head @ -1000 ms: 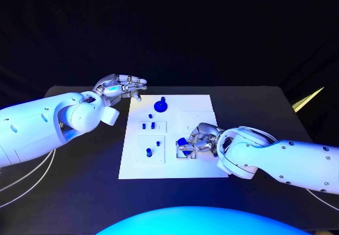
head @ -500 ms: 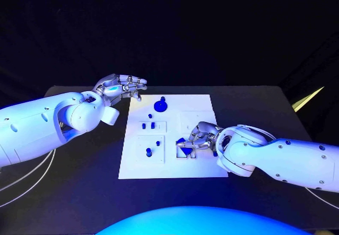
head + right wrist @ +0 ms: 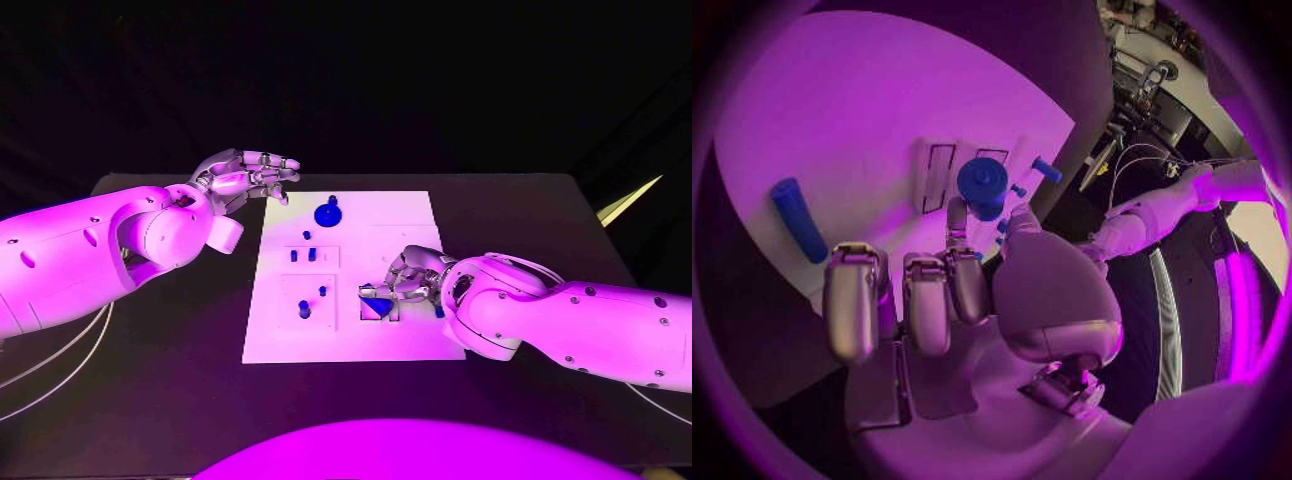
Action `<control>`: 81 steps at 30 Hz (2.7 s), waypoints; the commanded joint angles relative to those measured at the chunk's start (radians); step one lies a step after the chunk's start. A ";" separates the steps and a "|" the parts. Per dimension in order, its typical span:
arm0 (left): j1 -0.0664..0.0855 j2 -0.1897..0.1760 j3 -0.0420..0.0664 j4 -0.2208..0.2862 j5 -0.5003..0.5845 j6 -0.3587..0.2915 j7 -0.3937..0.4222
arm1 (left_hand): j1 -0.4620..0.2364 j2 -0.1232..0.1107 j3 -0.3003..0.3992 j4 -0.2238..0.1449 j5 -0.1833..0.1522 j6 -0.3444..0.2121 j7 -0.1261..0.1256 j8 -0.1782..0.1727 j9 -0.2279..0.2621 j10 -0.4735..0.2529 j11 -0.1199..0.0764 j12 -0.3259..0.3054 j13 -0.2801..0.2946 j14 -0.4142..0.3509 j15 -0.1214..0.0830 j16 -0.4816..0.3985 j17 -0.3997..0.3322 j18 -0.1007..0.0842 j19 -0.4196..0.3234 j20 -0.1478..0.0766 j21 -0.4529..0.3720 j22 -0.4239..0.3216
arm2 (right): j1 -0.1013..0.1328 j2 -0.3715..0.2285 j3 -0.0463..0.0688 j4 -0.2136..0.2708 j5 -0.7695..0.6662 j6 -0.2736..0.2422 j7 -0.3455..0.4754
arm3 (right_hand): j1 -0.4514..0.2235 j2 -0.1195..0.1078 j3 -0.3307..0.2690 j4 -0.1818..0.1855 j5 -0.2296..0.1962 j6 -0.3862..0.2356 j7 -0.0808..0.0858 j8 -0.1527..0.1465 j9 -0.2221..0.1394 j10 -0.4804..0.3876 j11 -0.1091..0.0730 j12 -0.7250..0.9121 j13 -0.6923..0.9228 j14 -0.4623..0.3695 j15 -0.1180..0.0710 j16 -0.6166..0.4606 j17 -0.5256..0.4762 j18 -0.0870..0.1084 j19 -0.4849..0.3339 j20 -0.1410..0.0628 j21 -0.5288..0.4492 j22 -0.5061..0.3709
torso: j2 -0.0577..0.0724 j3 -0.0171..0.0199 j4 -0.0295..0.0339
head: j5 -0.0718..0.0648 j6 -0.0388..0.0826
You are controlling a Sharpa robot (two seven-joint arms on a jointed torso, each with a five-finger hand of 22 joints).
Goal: Assemble the parts on the task board
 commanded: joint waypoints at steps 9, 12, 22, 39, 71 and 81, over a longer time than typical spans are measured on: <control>0.001 -0.001 0.001 0.001 0.001 0.003 0.001 | -0.012 0.007 -0.006 0.008 0.020 -0.012 0.005 0.023 -0.001 -0.022 0.002 0.012 -0.012 -0.009 0.001 -0.010 -0.010 0.006 0.012 0.004 -0.011 -0.015 | 0.000 -0.019 0.000 0.031 -0.010 -0.006 0.004 | -0.043 -0.003 -0.032 0.005 0.009 0.011 -0.001 0.023 0.014 0.034 -0.009 0.007 0.150 0.099 -0.003 0.011 0.246 -0.019 0.081 -0.014 0.016 0.238 | 0.000 0.0001 -0.0001 | 0.003 -0.001; 0.001 -0.001 0.001 0.001 0.001 0.003 0.001 | -0.012 0.007 -0.006 0.008 0.020 -0.012 0.005 0.023 -0.001 -0.022 0.002 0.012 -0.012 -0.009 0.001 -0.010 -0.010 0.006 0.012 0.004 -0.011 -0.015 | -0.001 -0.023 0.000 0.037 -0.011 -0.004 0.004 | -0.049 0.003 -0.030 0.005 0.009 0.012 -0.002 0.024 0.015 0.035 -0.009 0.008 0.152 0.099 -0.004 0.011 0.247 -0.020 0.082 -0.014 0.019 0.239 | 0.000 0.0001 0.0005 | 0.003 -0.001; 0.001 -0.002 0.001 0.001 0.001 0.002 0.001 | -0.014 0.008 -0.007 0.011 0.020 -0.013 0.005 0.023 -0.002 -0.022 0.003 0.012 -0.012 -0.009 0.002 -0.010 -0.010 0.006 0.013 0.004 -0.013 -0.017 | -0.001 -0.038 0.000 0.059 -0.004 0.018 0.007 | -0.057 0.017 -0.028 0.004 0.008 0.013 -0.002 0.026 0.016 0.037 -0.010 0.011 0.155 0.099 -0.004 0.012 0.248 -0.021 0.083 -0.014 0.023 0.240 | 0.000 -0.0004 -0.0014 | 0.005 -0.002; 0.001 -0.003 0.001 0.000 0.001 0.000 0.000 | -0.015 0.010 -0.006 0.013 0.020 -0.013 0.005 0.023 -0.002 -0.023 0.003 0.013 -0.012 -0.009 0.002 -0.010 -0.010 0.006 0.014 0.004 -0.014 -0.018 | -0.003 -0.054 0.000 0.076 0.003 0.063 0.032 | 0.139 0.030 -0.026 -0.015 0.009 0.009 -0.005 0.025 0.019 0.042 -0.012 0.011 0.163 0.100 -0.006 0.014 0.253 -0.022 0.084 -0.016 0.033 0.242 | 0.000 0.0005 -0.0008 | 0.006 -0.002; 0.001 -0.003 0.001 0.000 0.001 0.000 0.000 | -0.015 0.010 -0.006 0.015 0.020 -0.013 0.005 0.024 -0.002 -0.024 0.003 0.013 -0.012 -0.009 0.002 -0.010 -0.010 0.006 0.015 0.004 -0.016 -0.019 | -0.005 -0.024 -0.001 0.016 -0.035 0.042 0.026 | 0.228 0.059 0.012 -0.011 0.012 0.010 -0.007 0.015 0.012 0.047 -0.014 0.016 0.171 0.101 -0.008 0.016 0.257 -0.024 0.085 -0.018 0.041 0.244 | 0.001 -0.0003 -0.0005 | 0.007 -0.006; 0.000 -0.003 0.001 -0.001 0.001 0.000 0.000 | -0.016 0.011 -0.006 0.016 0.021 -0.013 0.005 0.024 -0.002 -0.024 0.003 0.014 -0.012 -0.009 0.002 -0.010 -0.010 0.006 0.015 0.004 -0.017 -0.020 | -0.006 -0.031 -0.001 0.022 -0.046 0.040 0.040 | 0.253 0.037 0.014 -0.016 0.010 0.010 -0.006 0.011 0.010 0.046 -0.014 0.014 0.171 0.101 -0.008 0.016 0.256 -0.023 0.084 -0.018 0.039 0.243 | 0.000 0.0011 -0.0005 | 0.006 -0.006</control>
